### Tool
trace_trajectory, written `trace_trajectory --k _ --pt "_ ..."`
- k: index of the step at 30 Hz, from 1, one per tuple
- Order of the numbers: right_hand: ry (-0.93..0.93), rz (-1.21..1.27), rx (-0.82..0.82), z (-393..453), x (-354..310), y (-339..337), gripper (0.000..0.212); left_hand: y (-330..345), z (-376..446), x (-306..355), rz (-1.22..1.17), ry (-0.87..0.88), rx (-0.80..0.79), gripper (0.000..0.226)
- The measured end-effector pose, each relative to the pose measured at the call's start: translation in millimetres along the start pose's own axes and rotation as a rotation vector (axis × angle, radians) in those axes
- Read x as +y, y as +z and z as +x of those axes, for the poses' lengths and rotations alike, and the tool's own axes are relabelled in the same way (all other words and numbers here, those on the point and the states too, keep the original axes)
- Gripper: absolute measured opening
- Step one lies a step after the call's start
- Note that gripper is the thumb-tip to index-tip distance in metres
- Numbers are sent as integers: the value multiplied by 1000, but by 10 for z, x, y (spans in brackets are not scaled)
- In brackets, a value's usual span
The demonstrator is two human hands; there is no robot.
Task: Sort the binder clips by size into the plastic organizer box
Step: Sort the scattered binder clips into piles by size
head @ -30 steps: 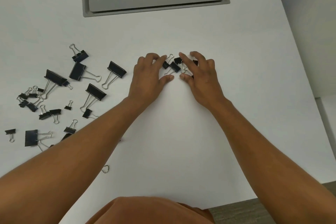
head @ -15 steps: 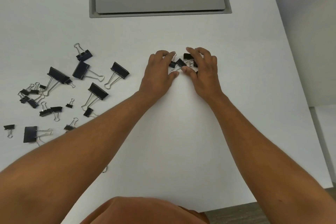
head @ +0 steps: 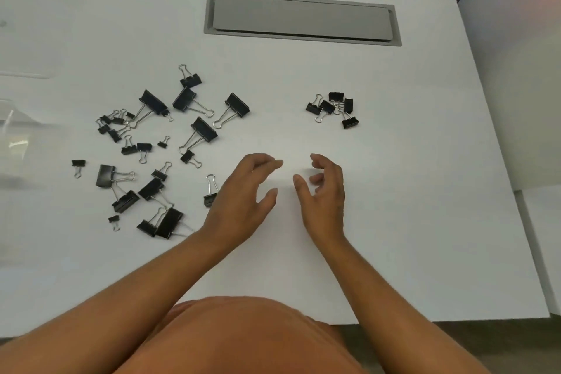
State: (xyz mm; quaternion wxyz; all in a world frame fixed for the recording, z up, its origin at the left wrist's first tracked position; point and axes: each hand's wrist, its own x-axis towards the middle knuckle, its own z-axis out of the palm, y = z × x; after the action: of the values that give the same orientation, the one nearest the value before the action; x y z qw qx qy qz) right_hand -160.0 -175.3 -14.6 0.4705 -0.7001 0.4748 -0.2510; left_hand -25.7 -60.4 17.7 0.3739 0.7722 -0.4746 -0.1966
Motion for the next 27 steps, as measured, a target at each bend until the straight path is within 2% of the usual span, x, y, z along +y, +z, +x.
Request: trace_trajectory --k 7,14,17,20,24,27 --pt "-123 -19 -305 -445 -321 373 38 -545 -929 -182 51 -109 132 23" --pt "-205 -121 -446 -795 -449 719 39 -962 -1591 -612 132 -417 311 30" --pt "-241 -198 -421 -876 -480 827 38 -1058 -1725 -776 128 -481 269 37" --pt "-360 -314 -388 -928 -564 933 37 -1114 -1714 -898 102 -465 189 42" --pt "-522 -529 -448 -993 -709 1199 59 -1175 -1606 -1010 39 -391 97 48" --pt "-517 -668 -495 -1059 -729 1415 66 -1215 -1547 -1069 -3 -336 55 48"
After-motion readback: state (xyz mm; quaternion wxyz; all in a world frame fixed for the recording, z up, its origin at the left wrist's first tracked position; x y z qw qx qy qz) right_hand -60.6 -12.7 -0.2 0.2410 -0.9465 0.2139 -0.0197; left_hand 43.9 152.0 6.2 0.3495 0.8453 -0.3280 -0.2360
